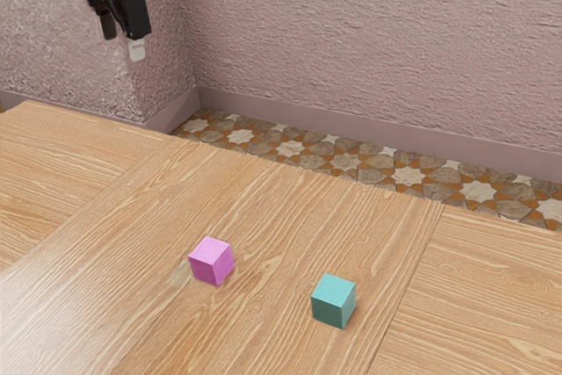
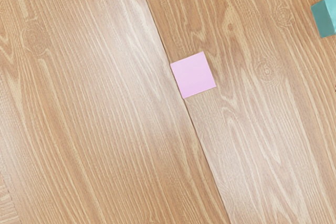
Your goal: Pick up the blue block with one arm, and put the blue block on the pink block with one arm
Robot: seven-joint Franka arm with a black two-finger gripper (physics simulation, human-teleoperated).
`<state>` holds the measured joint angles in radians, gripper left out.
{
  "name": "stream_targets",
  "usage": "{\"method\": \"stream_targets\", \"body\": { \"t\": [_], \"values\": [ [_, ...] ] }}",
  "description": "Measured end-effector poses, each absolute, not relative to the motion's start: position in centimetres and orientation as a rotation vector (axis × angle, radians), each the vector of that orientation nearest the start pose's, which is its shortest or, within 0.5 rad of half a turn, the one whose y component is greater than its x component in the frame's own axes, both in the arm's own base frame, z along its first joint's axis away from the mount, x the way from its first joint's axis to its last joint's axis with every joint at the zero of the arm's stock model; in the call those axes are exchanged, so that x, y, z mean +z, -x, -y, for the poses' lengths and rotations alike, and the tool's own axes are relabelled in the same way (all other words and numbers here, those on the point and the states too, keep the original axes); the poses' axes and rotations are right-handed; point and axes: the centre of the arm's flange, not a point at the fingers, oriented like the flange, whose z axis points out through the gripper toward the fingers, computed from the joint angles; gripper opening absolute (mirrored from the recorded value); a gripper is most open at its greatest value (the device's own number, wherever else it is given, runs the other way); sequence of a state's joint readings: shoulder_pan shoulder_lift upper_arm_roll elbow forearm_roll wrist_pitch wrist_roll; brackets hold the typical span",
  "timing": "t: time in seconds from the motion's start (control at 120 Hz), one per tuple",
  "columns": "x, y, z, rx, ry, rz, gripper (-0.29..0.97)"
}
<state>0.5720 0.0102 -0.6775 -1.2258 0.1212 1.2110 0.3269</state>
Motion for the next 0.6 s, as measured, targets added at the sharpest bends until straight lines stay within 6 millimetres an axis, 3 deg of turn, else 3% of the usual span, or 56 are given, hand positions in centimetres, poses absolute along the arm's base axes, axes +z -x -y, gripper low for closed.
{"method": "stream_targets", "body": {
  "t": [0.108, 0.192, 0.3, 0.35, 0.433, 0.517, 0.6],
  "values": [
    [74.8, -50.9, 6.0, -0.029, 2.935, -0.734, 0.68],
    [72.7, -52.3, 9.8, -0.014, 2.918, -0.929, 0.68],
    [63.5, -53.8, 22.7, 0.166, 2.792, -1.394, 0.68],
    [59.3, -54.4, 26.7, 0.233, 2.727, -1.524, 0.68],
    [54.6, -55.2, 30.4, 0.268, 2.654, -1.638, 0.68],
    [51.8, -55.4, 32.9, 0.263, 2.590, -1.697, 0.68],
    [50.7, -54.6, 35.4, 0.232, 2.526, -1.741, 0.68]
  ]
}}
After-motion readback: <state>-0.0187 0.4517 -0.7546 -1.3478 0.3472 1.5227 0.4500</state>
